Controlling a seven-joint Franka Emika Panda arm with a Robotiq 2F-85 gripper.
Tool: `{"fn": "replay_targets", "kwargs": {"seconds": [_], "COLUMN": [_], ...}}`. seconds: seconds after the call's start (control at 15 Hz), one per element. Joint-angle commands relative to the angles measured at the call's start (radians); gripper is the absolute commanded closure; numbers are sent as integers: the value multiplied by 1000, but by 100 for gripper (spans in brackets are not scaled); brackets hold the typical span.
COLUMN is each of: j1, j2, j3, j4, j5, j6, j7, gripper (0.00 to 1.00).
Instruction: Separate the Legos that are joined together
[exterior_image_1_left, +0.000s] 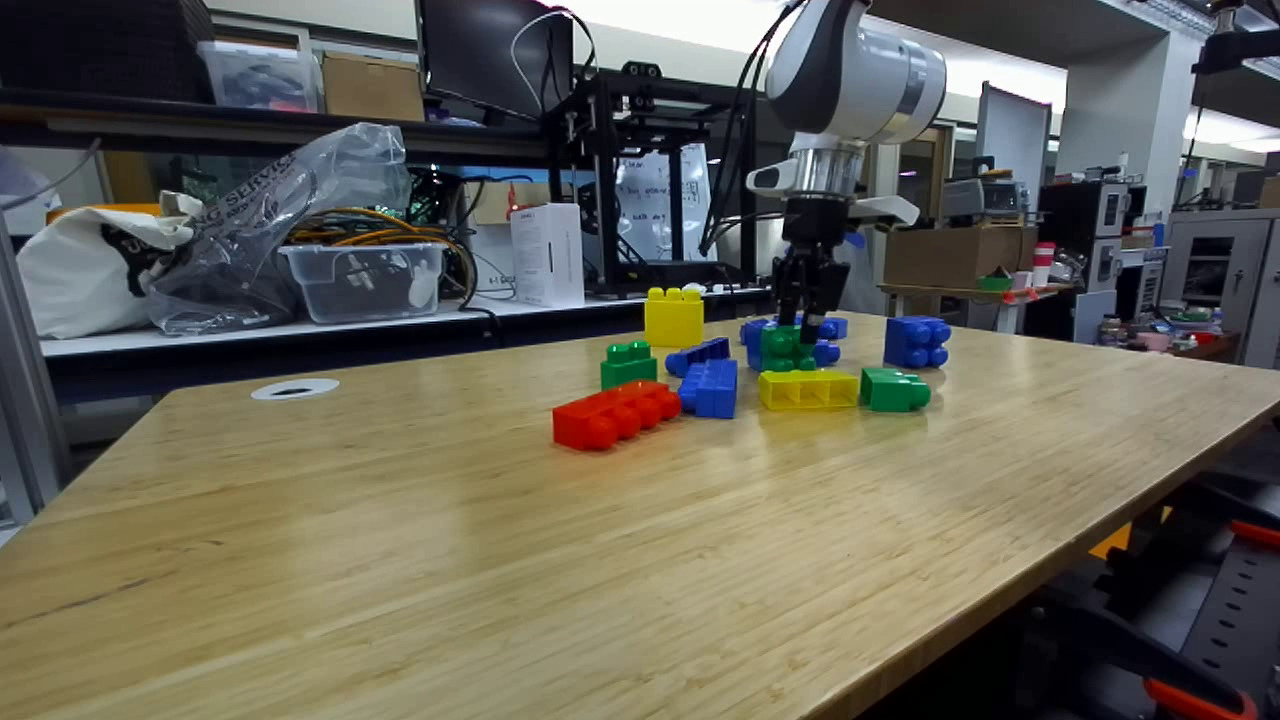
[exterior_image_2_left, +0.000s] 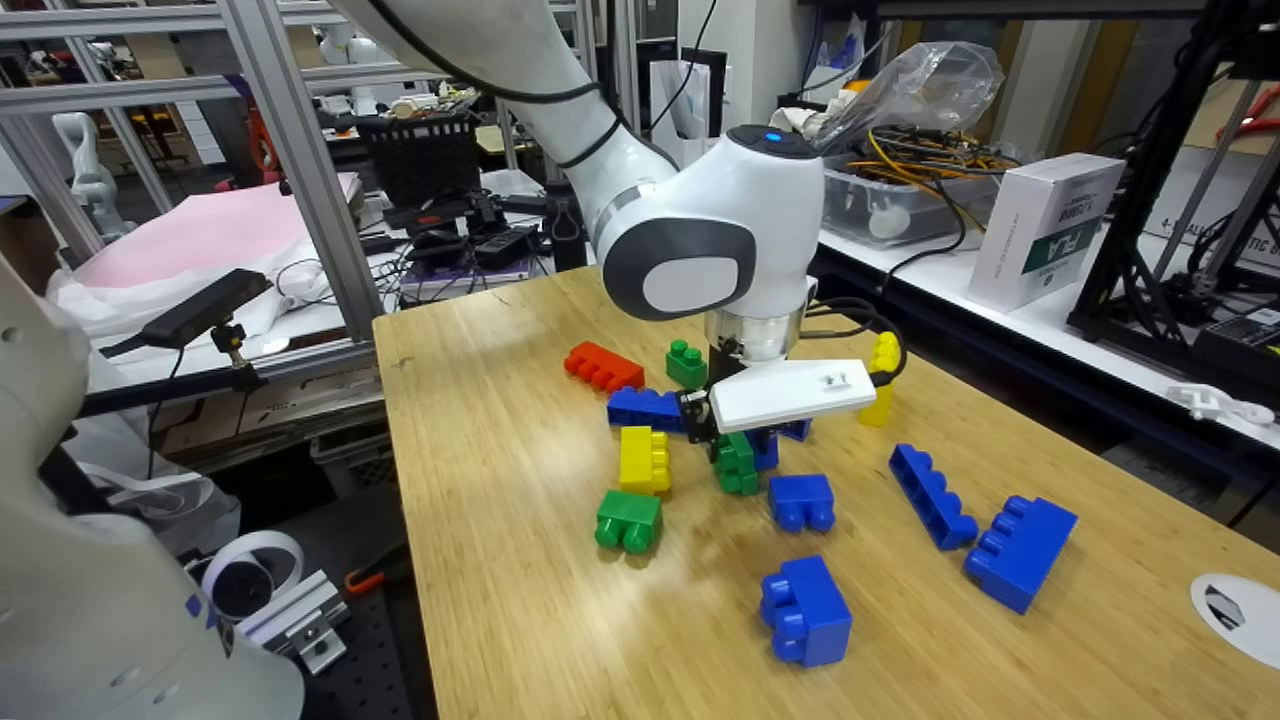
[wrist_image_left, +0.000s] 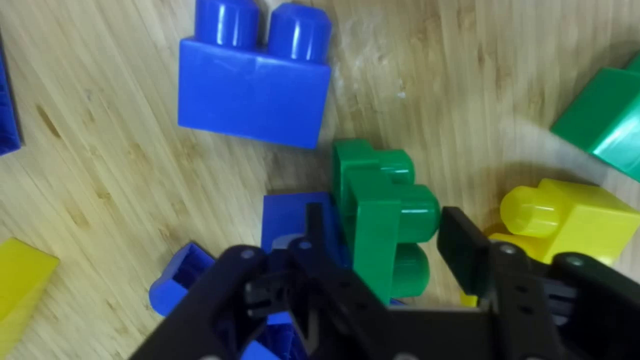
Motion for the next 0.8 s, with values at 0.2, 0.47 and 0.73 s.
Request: {"fn": "replay_targets", "kwargs": {"seconds": [0.2,0.47,0.73], "j1": [-29,-42,-79], "j2": [-1,-37,-74], "j3": [32,55,102], "j4": [-5,-18,8], "j5": [8,38,225], "j6": [39,10,-176], "j7": [-39,-94,-374], "gripper": [83,83,83]}}
